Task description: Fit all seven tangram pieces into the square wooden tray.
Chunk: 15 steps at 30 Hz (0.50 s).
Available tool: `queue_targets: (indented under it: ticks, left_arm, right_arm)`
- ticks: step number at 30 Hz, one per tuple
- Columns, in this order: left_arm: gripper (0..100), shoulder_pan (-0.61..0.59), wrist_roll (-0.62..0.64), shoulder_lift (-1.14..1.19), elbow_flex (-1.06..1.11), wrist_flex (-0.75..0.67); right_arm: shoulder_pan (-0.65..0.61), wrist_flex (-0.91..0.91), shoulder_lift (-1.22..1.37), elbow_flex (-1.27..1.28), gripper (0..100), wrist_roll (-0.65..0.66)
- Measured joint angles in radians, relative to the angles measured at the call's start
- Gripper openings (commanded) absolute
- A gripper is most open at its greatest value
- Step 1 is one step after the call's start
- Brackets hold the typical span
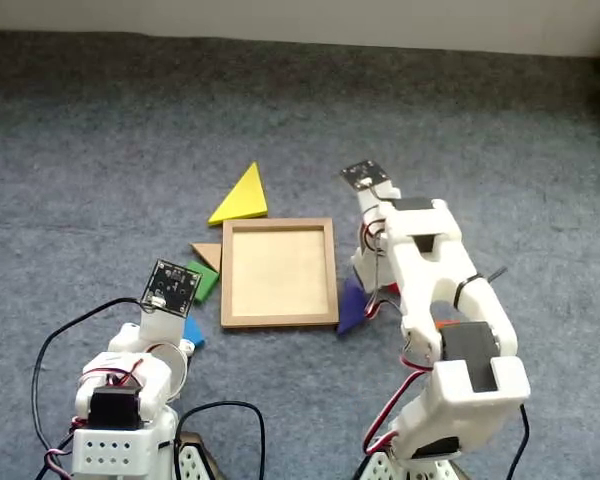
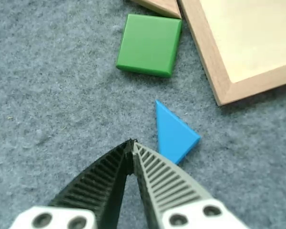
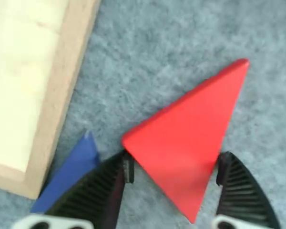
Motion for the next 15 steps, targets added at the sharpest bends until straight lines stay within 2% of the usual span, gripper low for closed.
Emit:
queue_targets:
  ticks: [11, 15]
  left_arm:
    - [1, 0.0, 0.0, 0.0, 0.0, 0.0]
    - [1, 0.0, 0.0, 0.0, 0.0, 0.0]
  right_arm:
    - [0.0, 0.0, -0.176, 0.011, 26.7, 0.0]
    - [0.0, 0.0, -0.178, 0.011, 26.8, -0.057]
